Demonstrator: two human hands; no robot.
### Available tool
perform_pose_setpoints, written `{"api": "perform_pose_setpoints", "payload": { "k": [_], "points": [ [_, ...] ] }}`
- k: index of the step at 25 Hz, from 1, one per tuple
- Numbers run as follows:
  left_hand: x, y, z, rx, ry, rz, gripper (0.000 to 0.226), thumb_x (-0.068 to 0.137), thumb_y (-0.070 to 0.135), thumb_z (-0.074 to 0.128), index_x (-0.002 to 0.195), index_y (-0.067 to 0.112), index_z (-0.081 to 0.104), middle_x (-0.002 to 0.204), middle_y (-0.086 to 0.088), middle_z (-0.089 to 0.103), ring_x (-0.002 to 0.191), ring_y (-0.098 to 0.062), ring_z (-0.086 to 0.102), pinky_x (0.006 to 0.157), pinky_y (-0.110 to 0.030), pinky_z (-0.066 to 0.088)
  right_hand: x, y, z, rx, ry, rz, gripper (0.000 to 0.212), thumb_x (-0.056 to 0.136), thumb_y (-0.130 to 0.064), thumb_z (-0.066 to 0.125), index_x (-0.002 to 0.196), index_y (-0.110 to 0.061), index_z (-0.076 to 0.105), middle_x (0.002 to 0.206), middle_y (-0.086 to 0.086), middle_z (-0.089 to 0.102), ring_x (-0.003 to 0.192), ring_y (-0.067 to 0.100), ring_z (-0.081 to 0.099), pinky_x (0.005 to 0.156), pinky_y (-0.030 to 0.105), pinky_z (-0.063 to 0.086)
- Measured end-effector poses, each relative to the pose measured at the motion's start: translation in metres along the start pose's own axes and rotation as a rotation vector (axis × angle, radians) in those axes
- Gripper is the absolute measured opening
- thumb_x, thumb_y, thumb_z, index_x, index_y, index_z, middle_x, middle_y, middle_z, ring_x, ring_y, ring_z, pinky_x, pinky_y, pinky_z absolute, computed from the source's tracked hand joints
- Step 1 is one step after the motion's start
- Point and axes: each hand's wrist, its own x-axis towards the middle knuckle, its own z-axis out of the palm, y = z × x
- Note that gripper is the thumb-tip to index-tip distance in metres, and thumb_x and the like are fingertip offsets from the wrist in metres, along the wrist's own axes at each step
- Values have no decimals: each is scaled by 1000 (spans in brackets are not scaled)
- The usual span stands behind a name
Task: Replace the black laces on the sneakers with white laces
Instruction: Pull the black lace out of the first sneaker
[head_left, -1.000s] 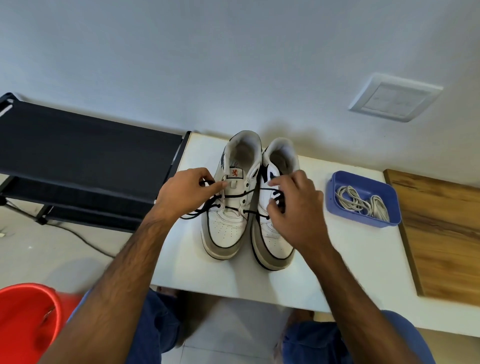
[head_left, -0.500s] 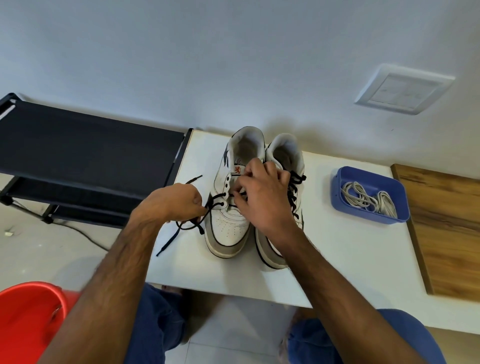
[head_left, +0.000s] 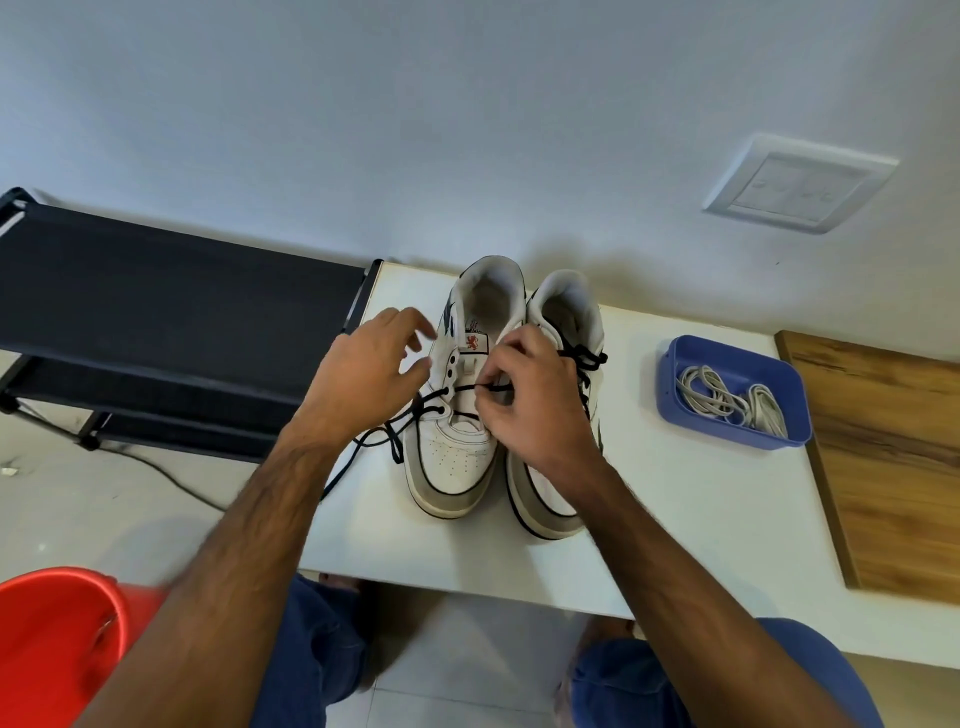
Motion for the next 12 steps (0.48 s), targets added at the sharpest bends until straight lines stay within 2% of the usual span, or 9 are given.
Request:
{"api": "perform_pose_setpoints", "payload": {
  "k": [2, 4, 7, 9, 11, 12],
  "points": [
    [2, 8, 5, -106, 16, 26, 32, 100, 45, 56, 128, 32, 49, 113, 8, 59, 96, -10, 64, 83, -39, 55, -4, 5, -8, 237, 8, 38, 9, 78, -4, 68, 80, -9, 61, 98, 2, 59, 95, 15, 60, 79, 30, 48],
    [3, 12, 9, -82, 11, 8, 42, 96, 59, 54, 129, 34, 44, 111, 9, 58, 92, -9, 63, 81, -39, 56, -6, 13, -17, 424, -21, 137, 7, 80, 3, 62, 78, -2, 58, 98, 2, 68, 98, 11, 65, 82, 28, 53],
    [4, 14, 11, -79, -9, -116, 62, 85, 69, 63, 126, 31, 36, 101, 11, 61, 83, -11, 65, 74, -38, 56, -6, 17, -29, 722, -53, 285, 6, 78, 1, 53, 77, 7, 53, 99, 6, 76, 101, 19, 72, 89, 36, 58],
    [6, 16, 15, -136, -27, -154, 63, 84, 62, 70, 125, 29, 36, 94, 11, 62, 82, -13, 66, 75, -39, 56, -6, 13, -35, 831, -62, 325, 4, 83, 4, 51, 80, 6, 51, 97, 11, 76, 85, 24, 73, 71, 35, 59],
    [7, 15, 12, -239, -48, -202, 59, 83, 52, 76, 124, 28, 43, 93, 10, 64, 84, -10, 67, 75, -36, 56, -5, 3, -35, 882, -58, 350, 6, 91, 12, 49, 93, 6, 51, 98, 11, 75, 60, 25, 62, 50, 32, 47],
    [8, 14, 10, -296, -59, -228, 56, 82, 49, 79, 124, 27, 47, 93, 10, 66, 86, -8, 67, 73, -32, 55, -4, 1, -33, 882, -53, 365, 13, 93, 13, 48, 100, 4, 54, 98, 11, 74, 53, 21, 53, 45, 28, 41]
  ]
}}
